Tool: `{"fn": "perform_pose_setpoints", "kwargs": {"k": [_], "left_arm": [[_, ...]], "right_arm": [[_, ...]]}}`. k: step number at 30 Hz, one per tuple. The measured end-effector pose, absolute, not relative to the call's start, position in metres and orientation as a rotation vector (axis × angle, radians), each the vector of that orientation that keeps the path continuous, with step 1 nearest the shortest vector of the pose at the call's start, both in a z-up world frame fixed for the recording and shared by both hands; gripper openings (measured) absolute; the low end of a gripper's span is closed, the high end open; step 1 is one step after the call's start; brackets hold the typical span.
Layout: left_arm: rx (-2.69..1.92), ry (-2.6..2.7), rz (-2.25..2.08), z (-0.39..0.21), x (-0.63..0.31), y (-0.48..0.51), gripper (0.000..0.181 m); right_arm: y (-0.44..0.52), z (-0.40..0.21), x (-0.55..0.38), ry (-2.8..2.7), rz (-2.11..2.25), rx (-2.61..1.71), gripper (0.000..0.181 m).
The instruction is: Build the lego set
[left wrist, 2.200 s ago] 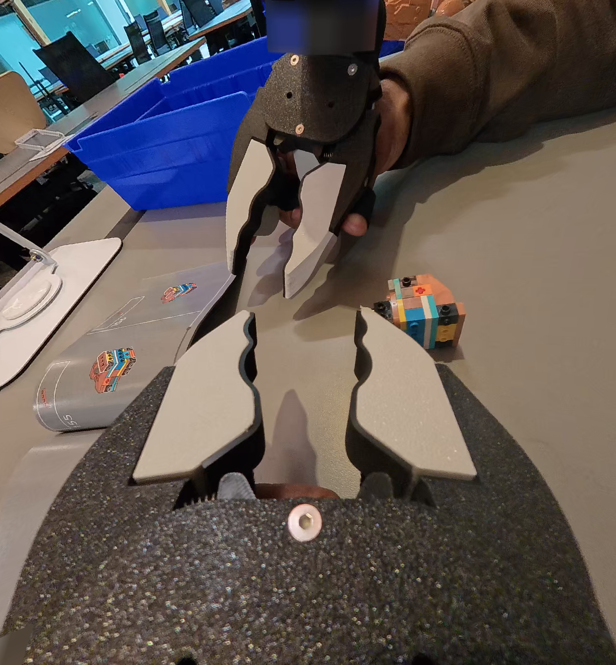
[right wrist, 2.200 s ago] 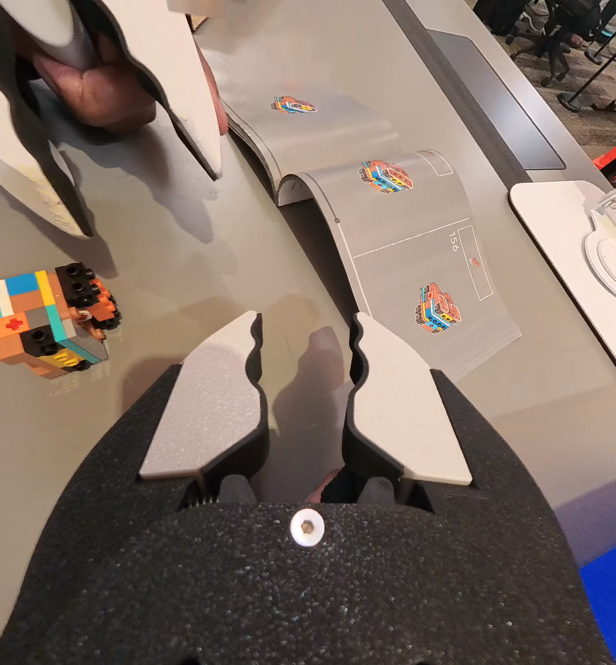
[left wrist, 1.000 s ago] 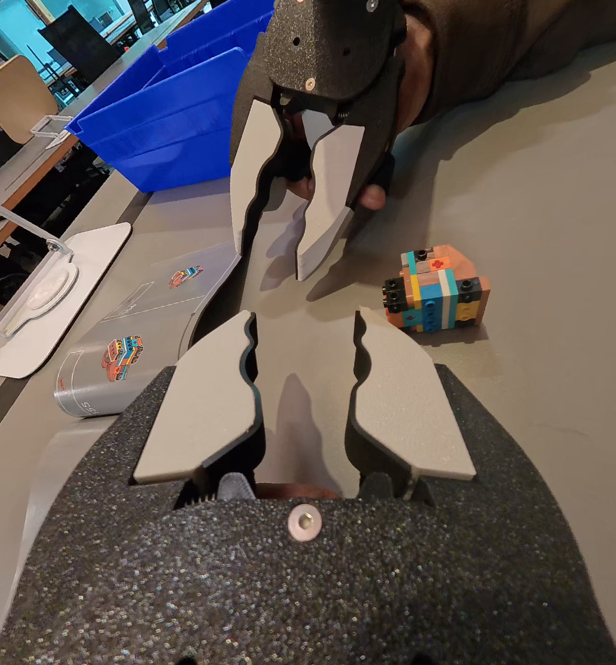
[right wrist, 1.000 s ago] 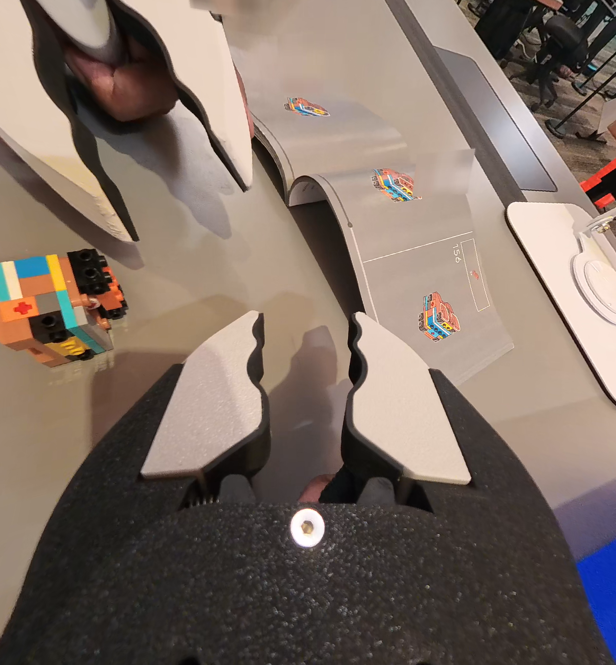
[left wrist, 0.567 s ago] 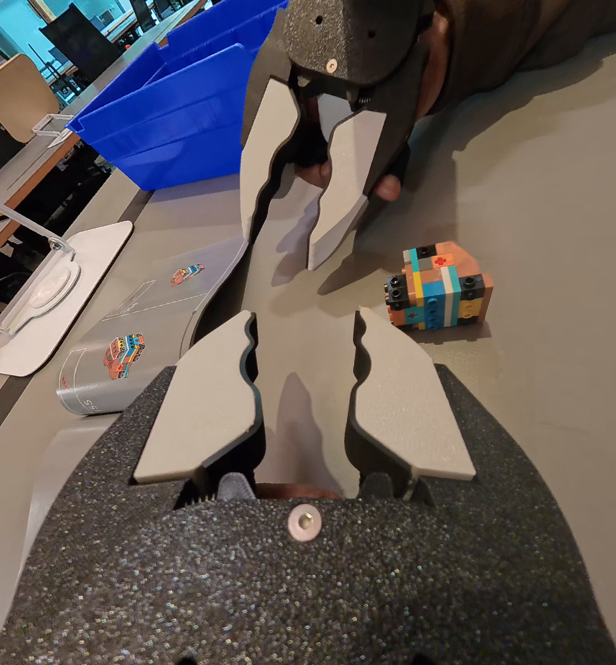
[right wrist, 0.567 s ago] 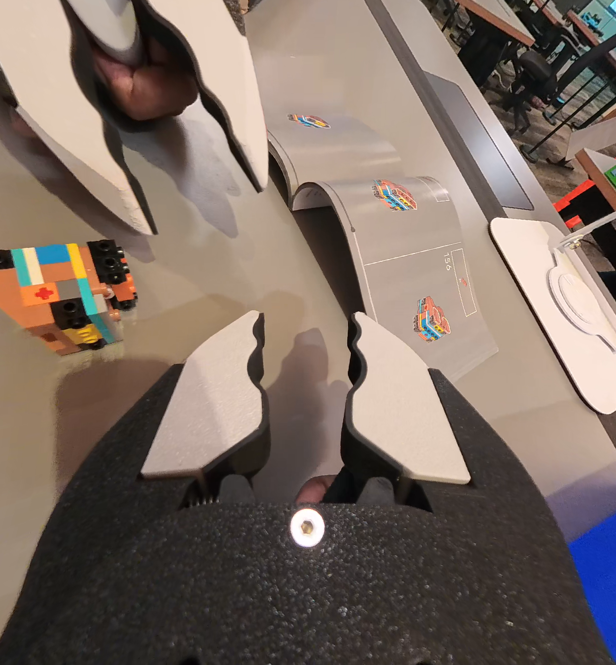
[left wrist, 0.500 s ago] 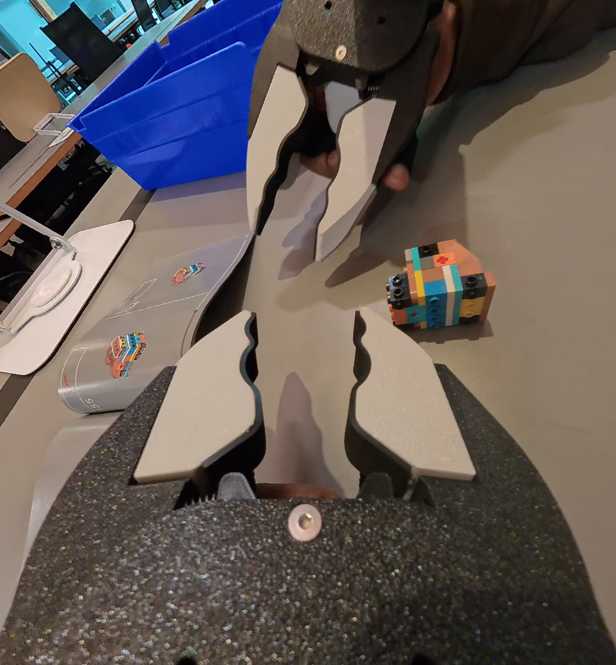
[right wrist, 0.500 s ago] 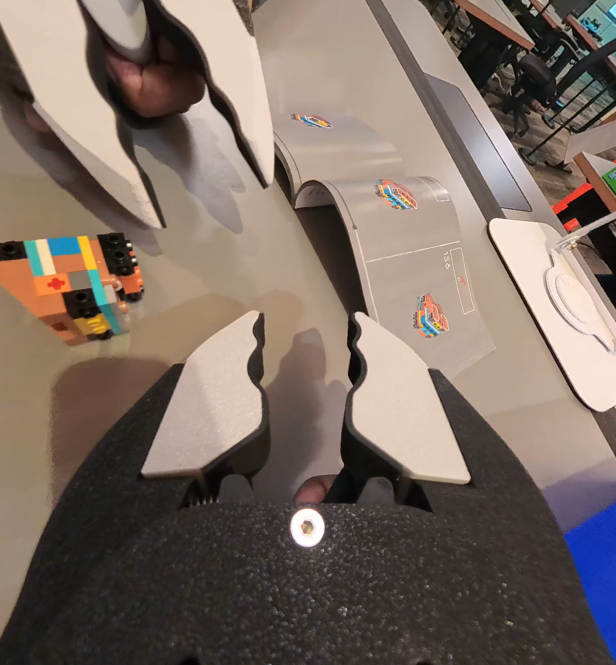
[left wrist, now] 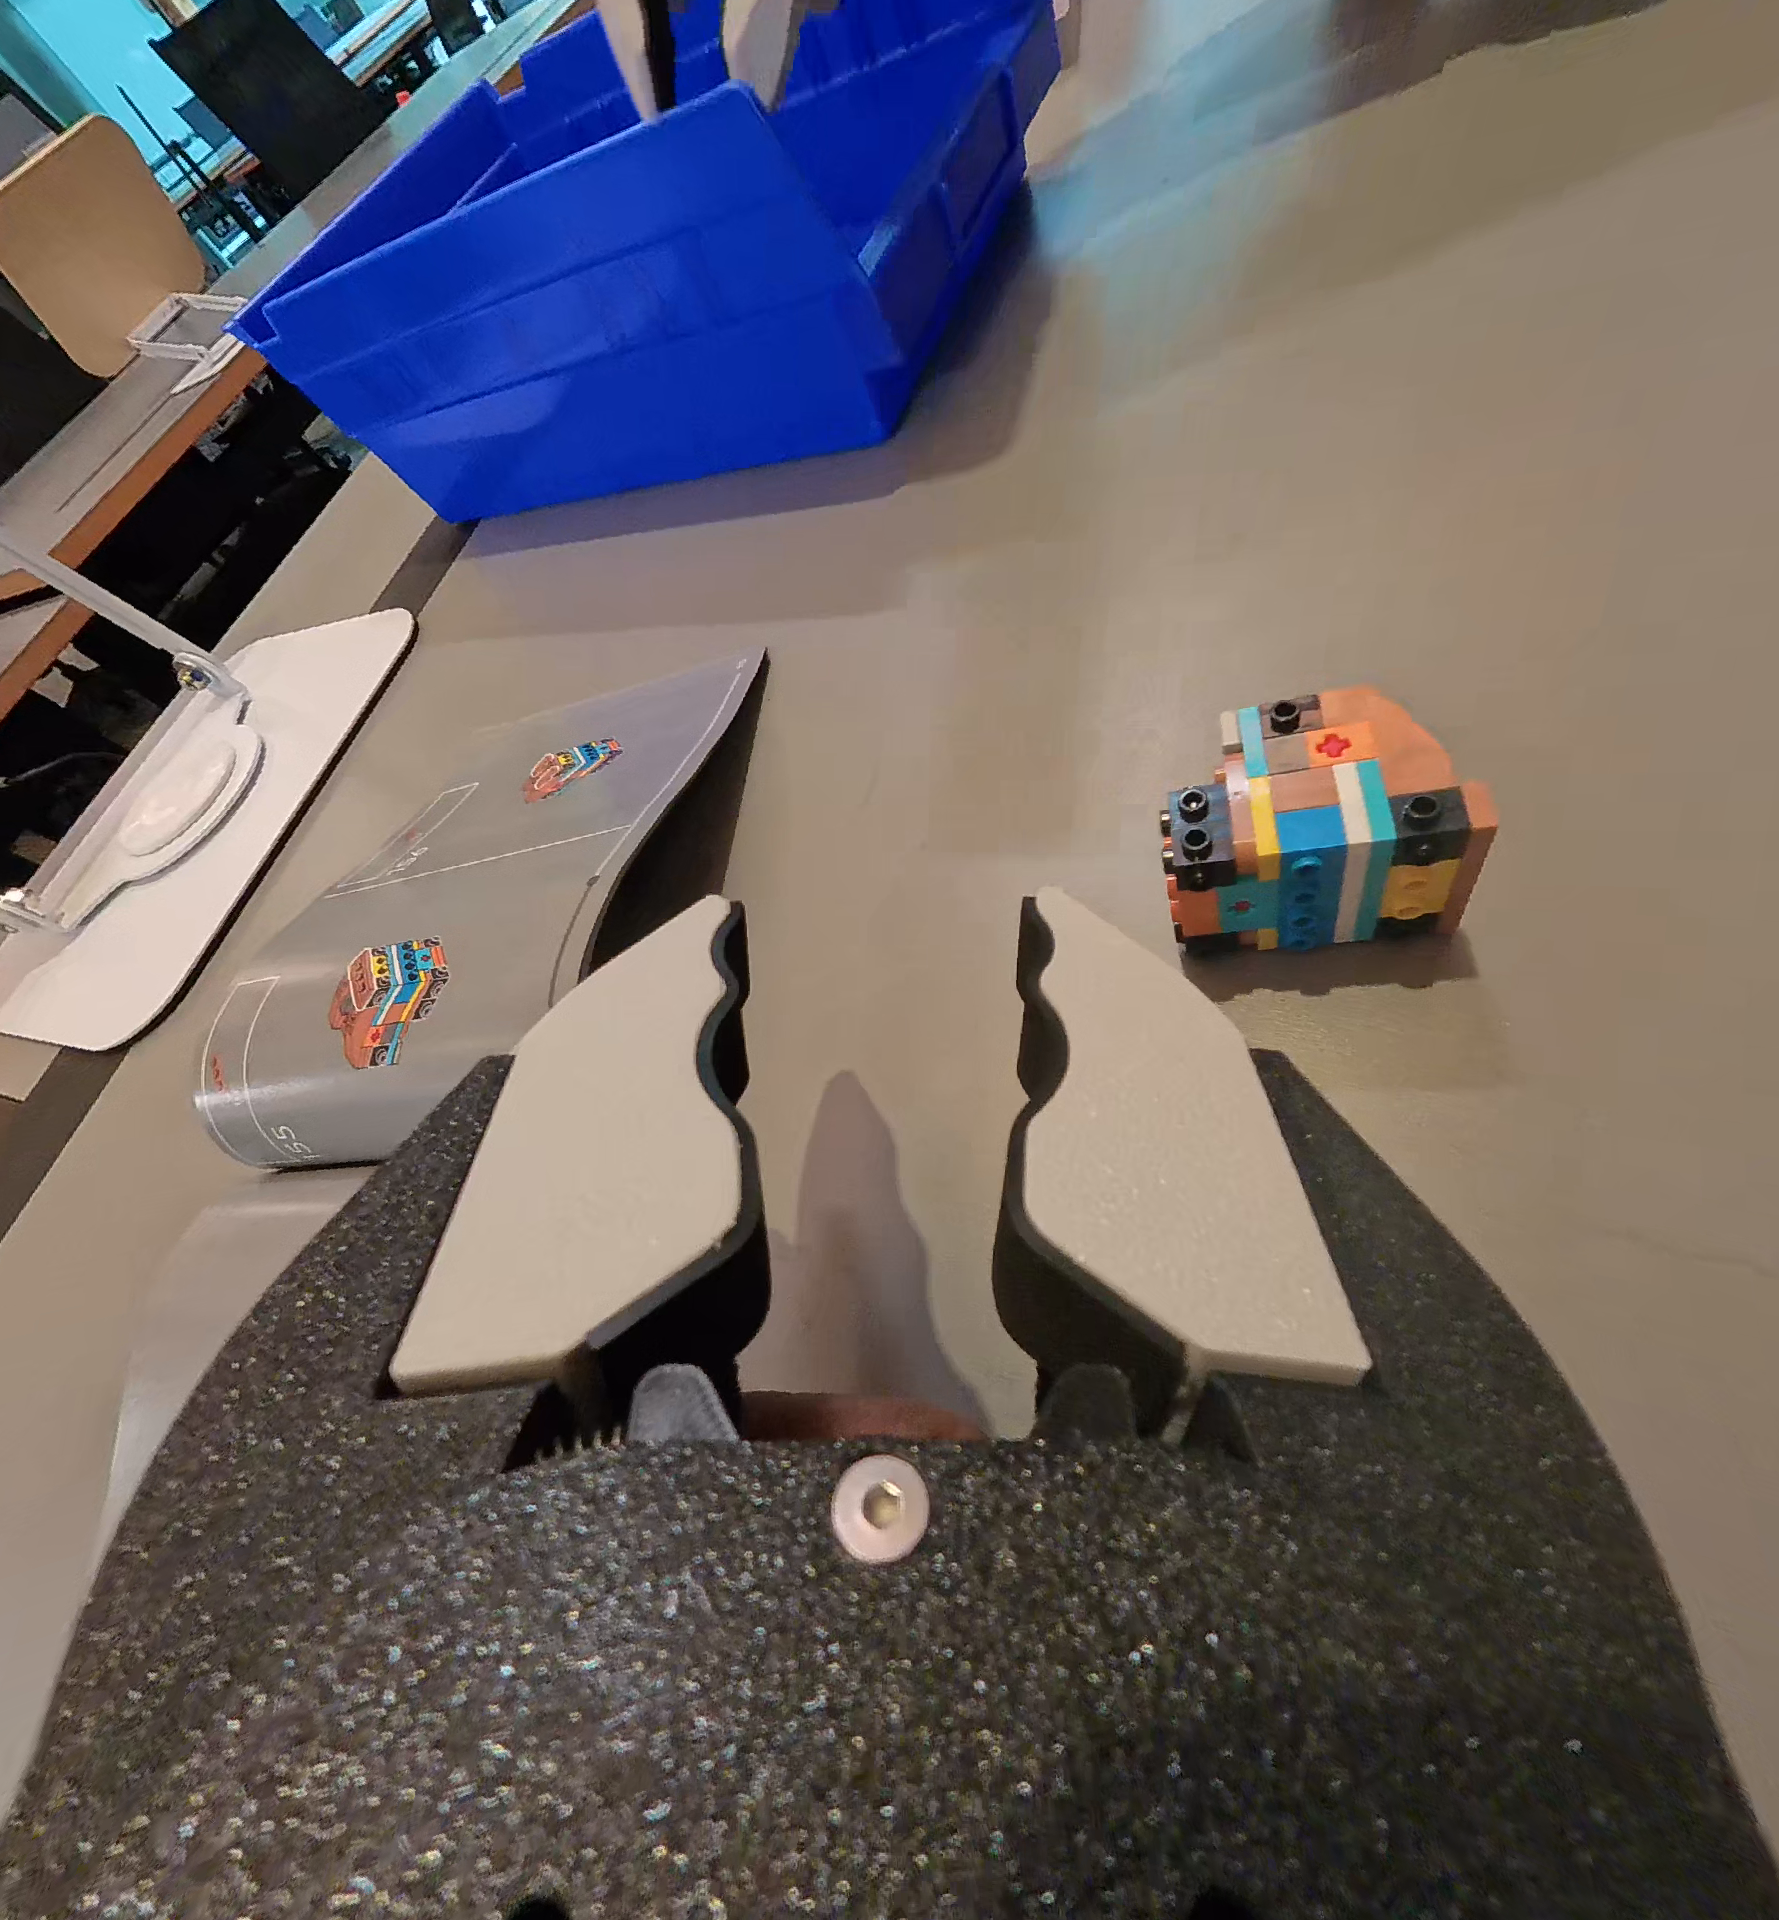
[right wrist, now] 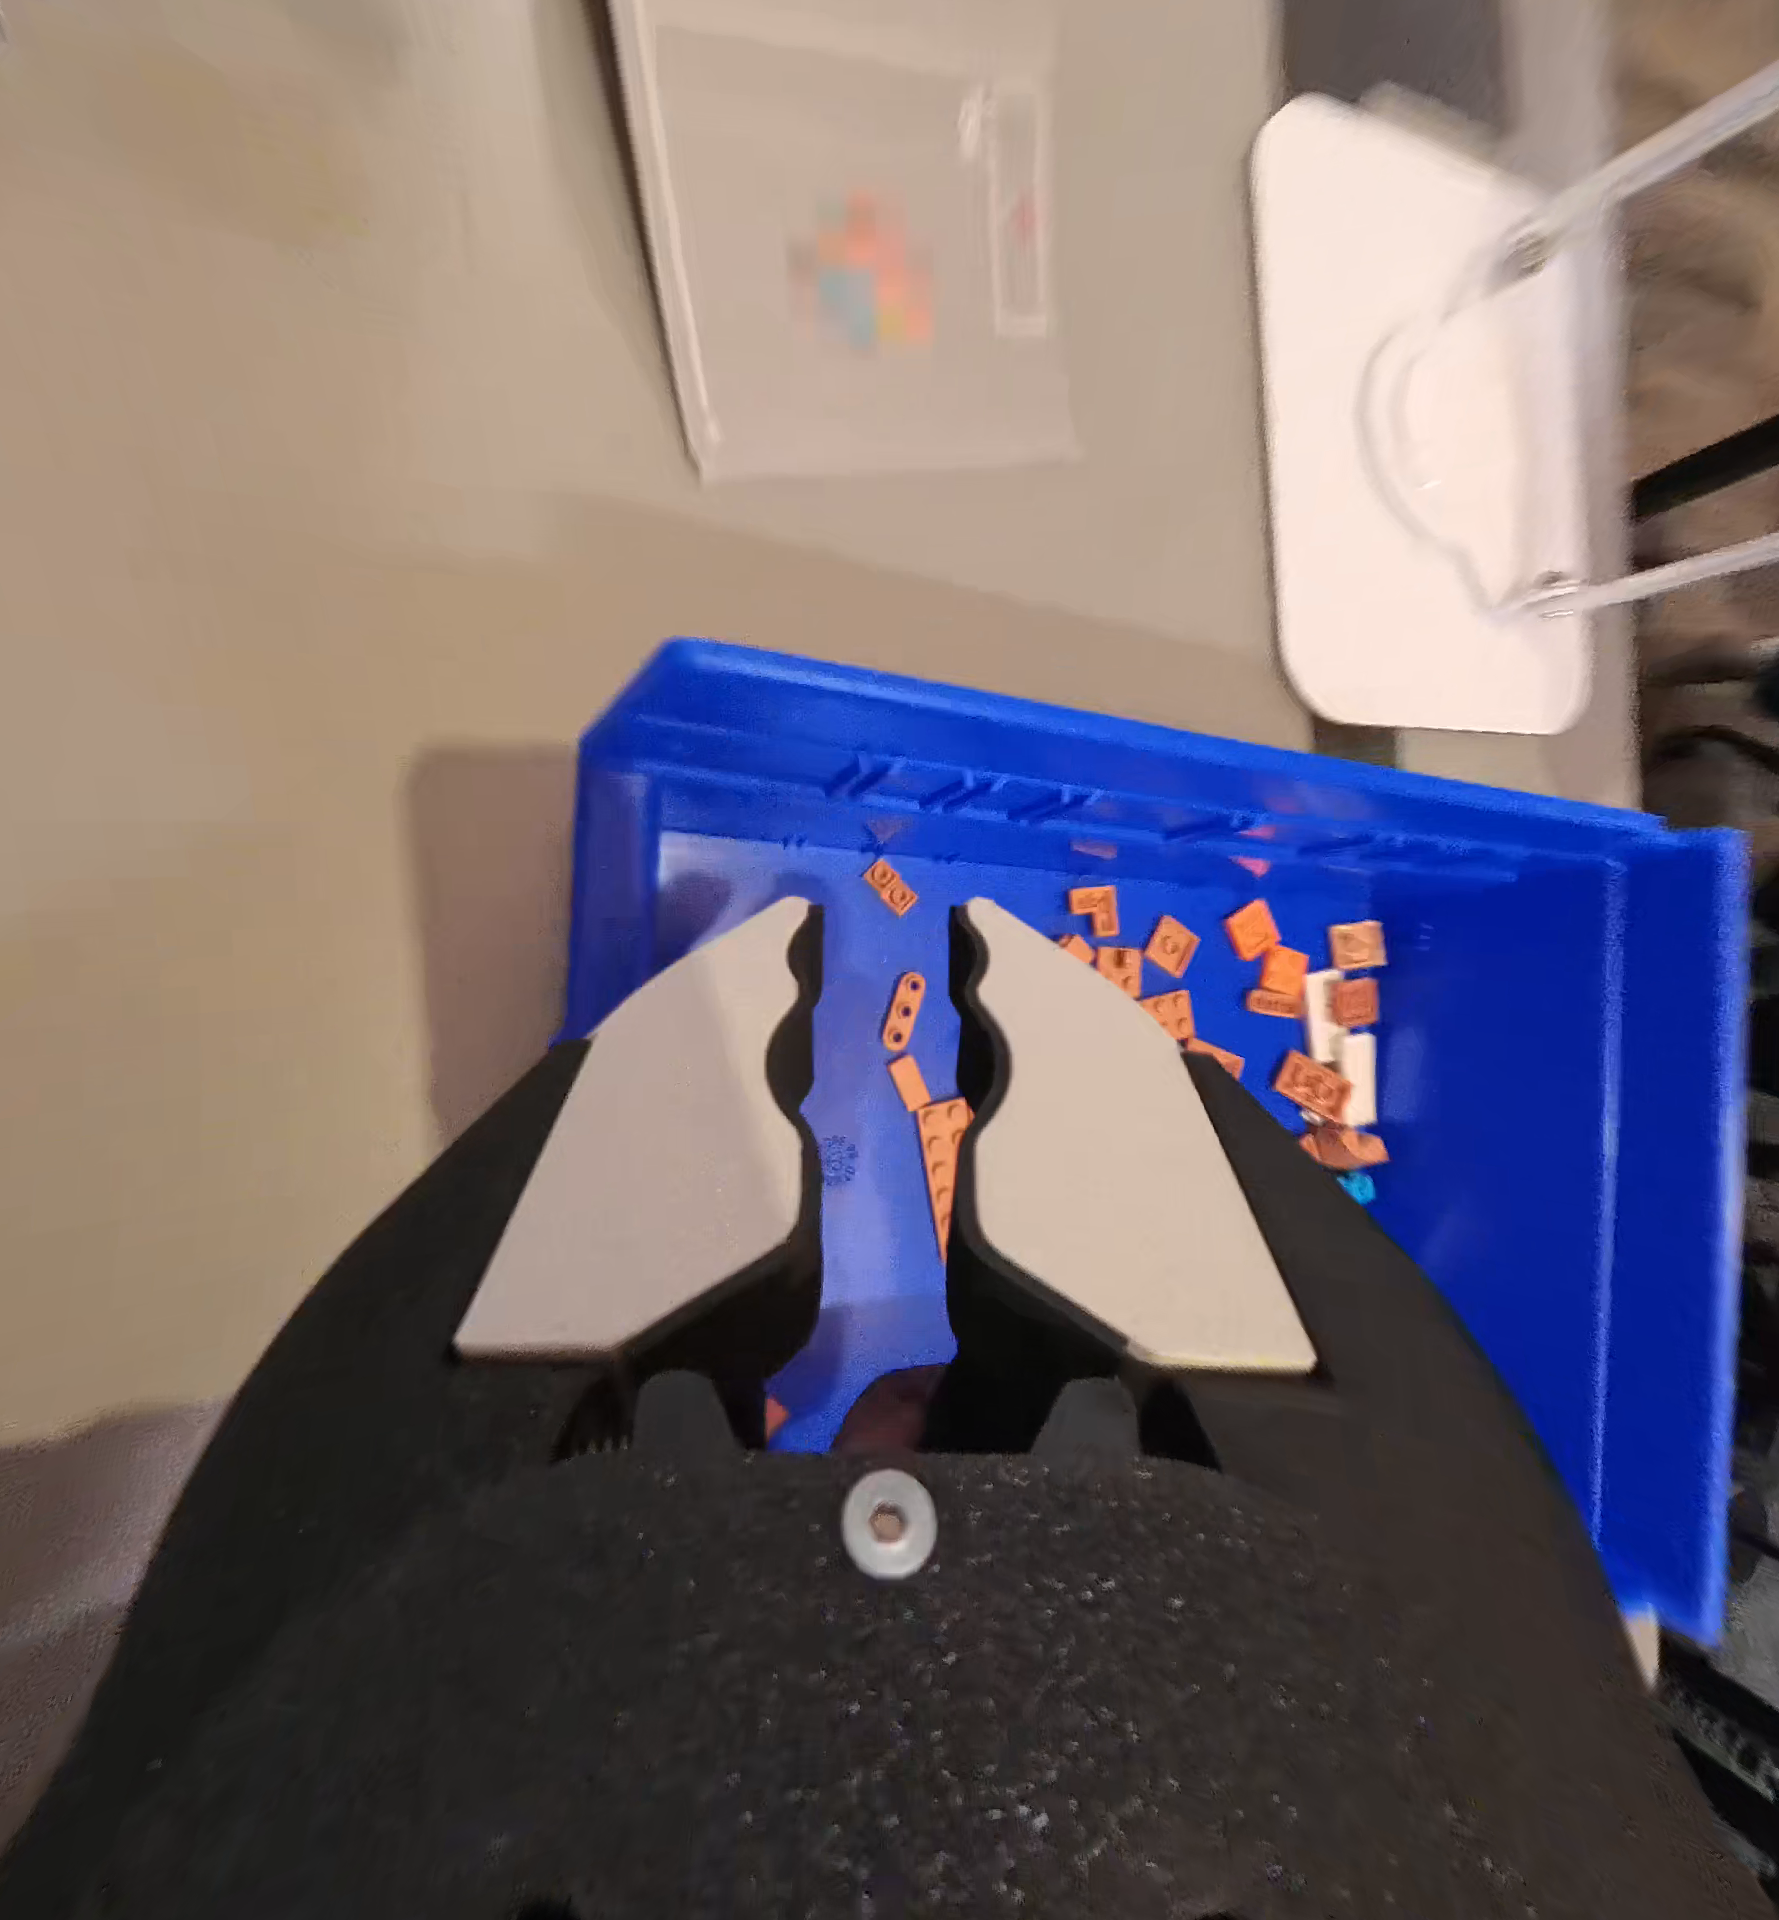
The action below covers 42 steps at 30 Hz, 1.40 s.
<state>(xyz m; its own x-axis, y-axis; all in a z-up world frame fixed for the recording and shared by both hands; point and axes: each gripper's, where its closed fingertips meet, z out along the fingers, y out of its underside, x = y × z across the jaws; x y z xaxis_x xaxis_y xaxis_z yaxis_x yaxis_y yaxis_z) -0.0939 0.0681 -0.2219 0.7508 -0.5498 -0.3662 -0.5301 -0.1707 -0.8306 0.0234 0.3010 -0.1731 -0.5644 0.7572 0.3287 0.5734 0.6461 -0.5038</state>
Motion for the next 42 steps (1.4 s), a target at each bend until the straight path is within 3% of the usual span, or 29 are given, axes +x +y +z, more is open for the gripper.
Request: {"fn": "perform_pose_setpoints", "kwargs": {"k": [14,19,29,33,38,42], "left_arm": [[-1.822,0.84,-0.015,-0.222,-0.095,0.069,0.05],[-1.825,0.842,-0.015,-0.223,-0.095,0.069,0.05],[-1.817,0.842,-0.004,-0.222,-0.095,0.069,0.05],[-1.81,0.835,0.011,-0.221,-0.095,0.069,0.049],[-1.817,0.832,0.036,-0.223,-0.096,0.071,0.048],[-1.825,0.838,0.054,-0.224,-0.097,0.072,0.047]], "right_arm": [[0.324,-0.254,0.004,-2.719,0.302,-0.885,0.03],[0.322,-0.256,0.0,-2.734,0.322,-0.876,0.031],[0.317,-0.258,0.004,-2.73,0.351,-1.104,0.009],[0.324,-0.228,0.011,-2.549,0.232,-1.123,0.007],[0.264,-0.165,0.038,-2.294,0.467,-1.114,0.007],[0.175,-0.187,0.047,-2.301,0.593,-1.018,0.007]]}}
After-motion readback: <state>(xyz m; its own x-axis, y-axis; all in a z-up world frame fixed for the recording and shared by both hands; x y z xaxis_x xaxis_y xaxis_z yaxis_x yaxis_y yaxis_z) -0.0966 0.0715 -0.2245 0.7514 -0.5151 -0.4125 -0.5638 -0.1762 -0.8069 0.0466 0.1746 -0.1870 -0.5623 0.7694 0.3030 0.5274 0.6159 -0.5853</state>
